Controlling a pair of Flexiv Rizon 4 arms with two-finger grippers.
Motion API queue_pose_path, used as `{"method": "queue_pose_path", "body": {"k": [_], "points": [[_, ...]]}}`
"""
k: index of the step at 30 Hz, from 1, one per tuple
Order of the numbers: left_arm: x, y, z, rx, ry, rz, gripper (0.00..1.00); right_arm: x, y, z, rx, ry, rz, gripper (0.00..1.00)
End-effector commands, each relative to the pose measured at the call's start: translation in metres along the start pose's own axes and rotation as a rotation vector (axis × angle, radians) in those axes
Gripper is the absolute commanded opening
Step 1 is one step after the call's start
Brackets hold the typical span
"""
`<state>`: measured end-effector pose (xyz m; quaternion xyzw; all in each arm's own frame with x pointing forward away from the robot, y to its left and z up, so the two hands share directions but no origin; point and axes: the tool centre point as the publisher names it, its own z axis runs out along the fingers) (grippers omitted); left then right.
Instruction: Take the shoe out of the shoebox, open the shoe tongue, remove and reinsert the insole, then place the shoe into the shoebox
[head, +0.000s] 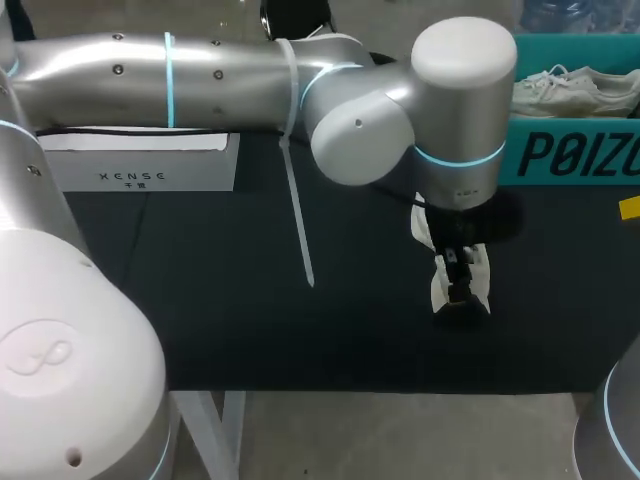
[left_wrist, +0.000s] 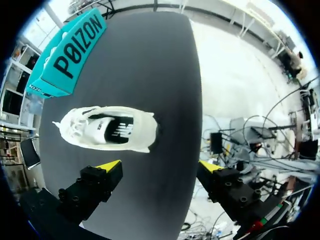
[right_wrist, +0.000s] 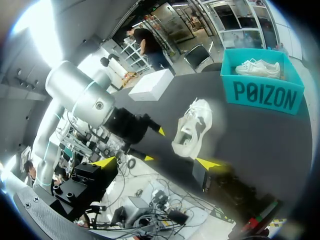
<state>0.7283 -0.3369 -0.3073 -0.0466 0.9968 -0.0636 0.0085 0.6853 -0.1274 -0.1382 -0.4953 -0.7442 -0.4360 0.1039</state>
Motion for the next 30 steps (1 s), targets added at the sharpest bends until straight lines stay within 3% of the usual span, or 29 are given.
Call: {"method": "queue_pose_path", "body": {"k": [1,7,14,30], "points": [[-0.003,-0.029,0.016,-0.047,0.023,0.012,1.0,0.006,-0.01,-0.003,-0.016,-0.013,0.0,1.0],[-0.013,-0.047,0.023,-0.064,0.031,0.051,1.0,0.006,-0.01,-0.003,-0.016,-0.013,0.0,1.0],[-0.026,-0.044,0.027,-0.108,0.019,0.064,1.0,0.006,-0.01,-0.003,-0.016,-0.013,0.0,1.0],[-0.021,-0.04,0.05,-0.124,0.047,0.063,1.0,0.006,-0.01,-0.003,-0.016,-0.013,0.0,1.0]]}}
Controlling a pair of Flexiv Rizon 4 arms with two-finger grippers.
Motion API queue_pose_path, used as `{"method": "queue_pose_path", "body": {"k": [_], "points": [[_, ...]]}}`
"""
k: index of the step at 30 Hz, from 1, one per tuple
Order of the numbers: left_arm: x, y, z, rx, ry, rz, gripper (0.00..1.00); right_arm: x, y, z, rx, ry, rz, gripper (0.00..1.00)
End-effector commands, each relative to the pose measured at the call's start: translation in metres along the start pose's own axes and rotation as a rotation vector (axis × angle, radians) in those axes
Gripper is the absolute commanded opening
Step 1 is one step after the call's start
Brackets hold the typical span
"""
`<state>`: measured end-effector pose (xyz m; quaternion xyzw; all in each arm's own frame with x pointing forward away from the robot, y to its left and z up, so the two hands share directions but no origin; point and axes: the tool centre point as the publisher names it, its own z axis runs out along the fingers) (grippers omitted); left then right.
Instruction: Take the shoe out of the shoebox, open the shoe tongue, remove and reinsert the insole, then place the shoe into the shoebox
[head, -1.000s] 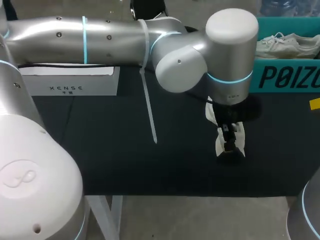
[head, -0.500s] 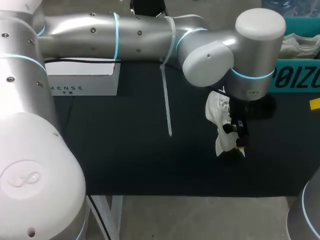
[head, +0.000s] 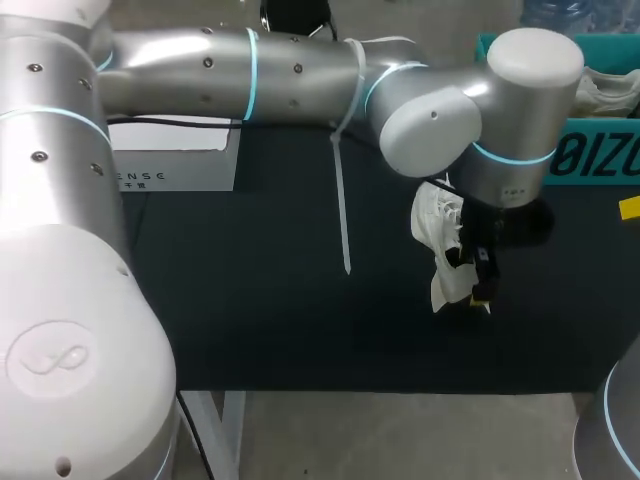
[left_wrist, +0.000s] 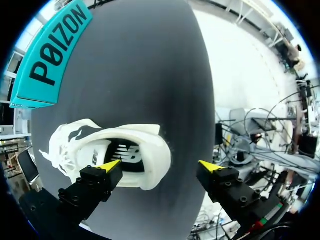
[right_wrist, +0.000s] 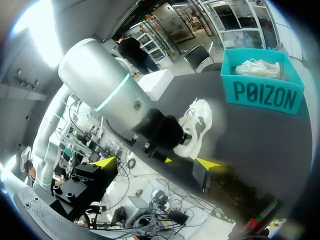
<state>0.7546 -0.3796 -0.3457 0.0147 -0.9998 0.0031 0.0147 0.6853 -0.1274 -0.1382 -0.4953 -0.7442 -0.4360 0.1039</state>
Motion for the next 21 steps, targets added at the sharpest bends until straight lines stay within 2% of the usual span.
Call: {"method": "queue_pose_path", "body": {"k": [1,3,4,5,6,7,21], "points": [[0.0,-0.001,0.008,-0.001,0.005,0.004,1.0,0.006,-0.01,-0.003,-0.016,-0.013,0.0,1.0],[0.001,-0.001,0.012,-0.004,0.01,0.008,1.0,0.006,-0.01,-0.003,-0.016,-0.013,0.0,1.0],[0.001,-0.001,0.014,-0.004,0.012,0.008,0.8,0.006,-0.01,-0.003,-0.016,-0.013,0.0,1.0],[0.001,-0.001,0.015,-0.005,0.014,0.008,0.33,0.006,-0.01,-0.003,-0.016,-0.013,0.0,1.0],[0.001,-0.002,0.016,-0.006,0.014,0.008,0.04,0.006,-0.01,-0.003,-0.016,-0.013,0.0,1.0],[0.001,-0.002,0.017,-0.008,0.016,0.009,0.0,0.006,-0.01,-0.003,-0.016,-0.013,0.0,1.0],[0.003,0.003,0.007,0.019,0.014,0.025,0.0,0.006,-0.01,-0.003,-0.016,-0.013,0.0,1.0]]}}
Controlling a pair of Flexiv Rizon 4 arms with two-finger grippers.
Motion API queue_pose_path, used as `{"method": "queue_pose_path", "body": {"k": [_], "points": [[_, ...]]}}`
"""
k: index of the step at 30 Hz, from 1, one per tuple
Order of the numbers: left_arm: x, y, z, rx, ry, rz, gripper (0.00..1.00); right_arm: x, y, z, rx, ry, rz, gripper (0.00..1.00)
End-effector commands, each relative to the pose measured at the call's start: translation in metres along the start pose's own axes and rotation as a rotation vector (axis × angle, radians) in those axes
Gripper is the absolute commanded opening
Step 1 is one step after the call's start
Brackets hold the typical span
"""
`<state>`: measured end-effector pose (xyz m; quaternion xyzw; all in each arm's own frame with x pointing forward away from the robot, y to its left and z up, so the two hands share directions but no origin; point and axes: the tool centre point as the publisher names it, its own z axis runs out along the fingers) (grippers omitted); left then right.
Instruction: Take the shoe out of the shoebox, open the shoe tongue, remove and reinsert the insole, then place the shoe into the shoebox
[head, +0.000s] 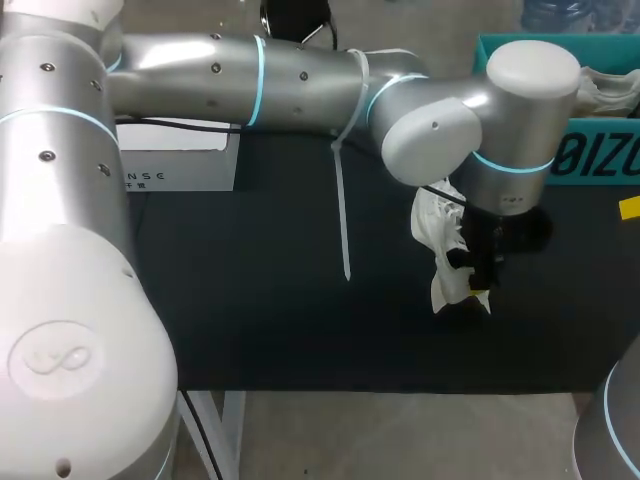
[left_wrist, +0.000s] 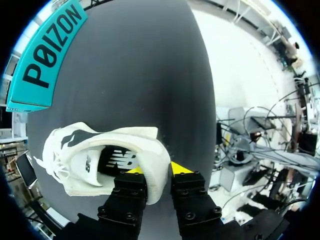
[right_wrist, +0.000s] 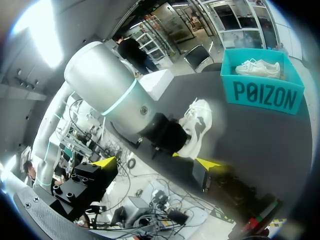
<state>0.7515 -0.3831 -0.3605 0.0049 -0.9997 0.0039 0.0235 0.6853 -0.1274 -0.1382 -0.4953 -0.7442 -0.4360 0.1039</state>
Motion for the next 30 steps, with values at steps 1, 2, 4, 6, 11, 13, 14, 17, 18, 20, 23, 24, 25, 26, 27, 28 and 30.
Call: {"method": "queue_pose_path", "body": {"k": [1,2,4,6,11,13,14,17,18,20,23,24,25,26,27,28,30], "points": [[0.001,0.008,-0.011,0.023,-0.005,0.007,0.0,0.006,-0.01,-0.003,-0.016,-0.013,0.0,1.0],[0.002,0.009,-0.015,0.029,-0.008,0.011,0.0,0.006,-0.01,-0.003,-0.016,-0.013,0.0,1.0],[0.004,0.012,-0.029,0.042,-0.014,0.03,0.0,0.006,-0.01,-0.003,-0.016,-0.013,0.0,1.0],[0.006,0.014,-0.038,0.052,-0.007,0.061,0.0,0.006,-0.01,-0.003,-0.016,-0.013,0.0,1.0],[0.005,0.027,-0.078,0.073,-0.012,0.206,0.0,0.006,-0.01,-0.003,-0.016,-0.013,0.0,1.0],[0.003,0.036,-0.101,0.084,0.028,0.327,0.0,0.006,-0.01,-0.003,-0.016,-0.013,0.0,1.0],[0.002,0.042,-0.111,0.057,0.004,0.372,0.0,0.006,-0.01,-0.003,-0.016,-0.013,0.0,1.0],[-0.005,0.063,-0.132,0.009,0.029,0.511,0.0,0.006,-0.01,-0.003,-0.016,-0.013,0.0,1.0],[-0.009,0.073,-0.143,-0.008,0.008,0.573,0.0,0.006,-0.01,-0.003,-0.016,-0.013,0.0,1.0],[-0.02,0.098,-0.163,-0.031,-0.012,0.664,0.0,0.006,-0.01,-0.003,-0.016,-0.013,0.0,1.0],[-0.033,0.129,-0.183,-0.094,-0.061,0.82,0.0,0.006,-0.01,-0.003,-0.016,-0.013,0.0,1.0],[-0.037,0.141,-0.189,-0.127,-0.08,0.875,0.0,0.006,-0.01,-0.003,-0.016,-0.013,0.0,1.0],[-0.041,0.156,-0.196,-0.121,-0.074,0.963,0.0,0.006,-0.01,-0.003,-0.016,-0.013,0.0,1.0],[-0.045,0.169,-0.2,-0.141,-0.081,0.976,0.0,0.006,-0.01,-0.003,-0.016,-0.013,0.0,1.0],[-0.048,0.177,-0.203,-0.138,-0.084,1.0,0.0,0.006,-0.01,-0.003,-0.016,-0.013,0.0,1.0],[-0.052,0.194,-0.209,-0.146,-0.085,1.06,0.0,0.006,-0.01,-0.003,-0.016,-0.013,0.0,1.0],[-0.057,0.213,-0.215,-0.183,-0.087,1.071,0.0,0.006,-0.01,-0.003,-0.016,-0.013,0.0,1.0]]}}
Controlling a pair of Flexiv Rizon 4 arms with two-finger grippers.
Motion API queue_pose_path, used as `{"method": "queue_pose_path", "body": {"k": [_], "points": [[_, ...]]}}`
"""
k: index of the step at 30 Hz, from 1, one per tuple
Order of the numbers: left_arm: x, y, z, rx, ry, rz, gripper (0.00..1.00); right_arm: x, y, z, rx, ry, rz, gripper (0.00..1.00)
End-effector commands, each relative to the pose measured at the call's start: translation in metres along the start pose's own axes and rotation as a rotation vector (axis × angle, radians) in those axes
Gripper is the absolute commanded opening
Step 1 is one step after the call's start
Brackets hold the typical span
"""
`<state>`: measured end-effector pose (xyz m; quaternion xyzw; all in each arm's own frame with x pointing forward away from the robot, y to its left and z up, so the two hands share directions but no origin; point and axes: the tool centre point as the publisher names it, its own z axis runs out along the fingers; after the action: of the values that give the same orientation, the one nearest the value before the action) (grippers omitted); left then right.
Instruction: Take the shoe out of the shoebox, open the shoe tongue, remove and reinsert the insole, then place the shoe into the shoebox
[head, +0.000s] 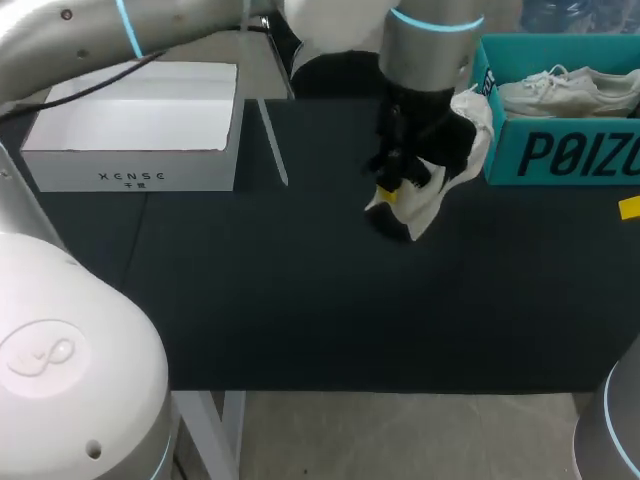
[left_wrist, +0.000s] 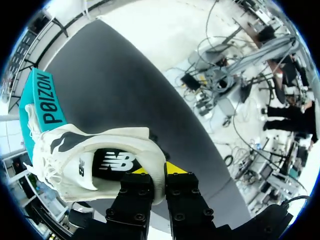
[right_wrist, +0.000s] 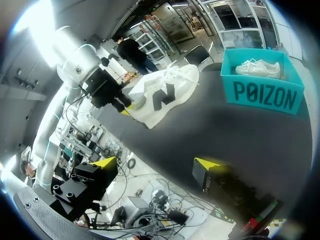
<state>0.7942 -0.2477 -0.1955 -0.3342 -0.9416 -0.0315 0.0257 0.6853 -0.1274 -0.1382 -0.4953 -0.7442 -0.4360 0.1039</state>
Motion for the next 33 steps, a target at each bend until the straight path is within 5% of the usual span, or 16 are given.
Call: {"method": "queue_pose_path", "body": {"k": [1,10,33], "points": [[0.042,0.089,-0.041,-0.107,-0.06,0.411,0.0,0.006,-0.01,-0.003,-0.016,-0.013,0.0,1.0],[0.089,0.175,-0.036,-0.147,-0.061,0.528,0.0,0.006,-0.01,-0.003,-0.016,-0.013,0.0,1.0],[0.153,0.31,-0.043,-0.126,-0.034,0.544,0.0,0.006,-0.01,-0.003,-0.016,-0.013,0.0,1.0]]}}
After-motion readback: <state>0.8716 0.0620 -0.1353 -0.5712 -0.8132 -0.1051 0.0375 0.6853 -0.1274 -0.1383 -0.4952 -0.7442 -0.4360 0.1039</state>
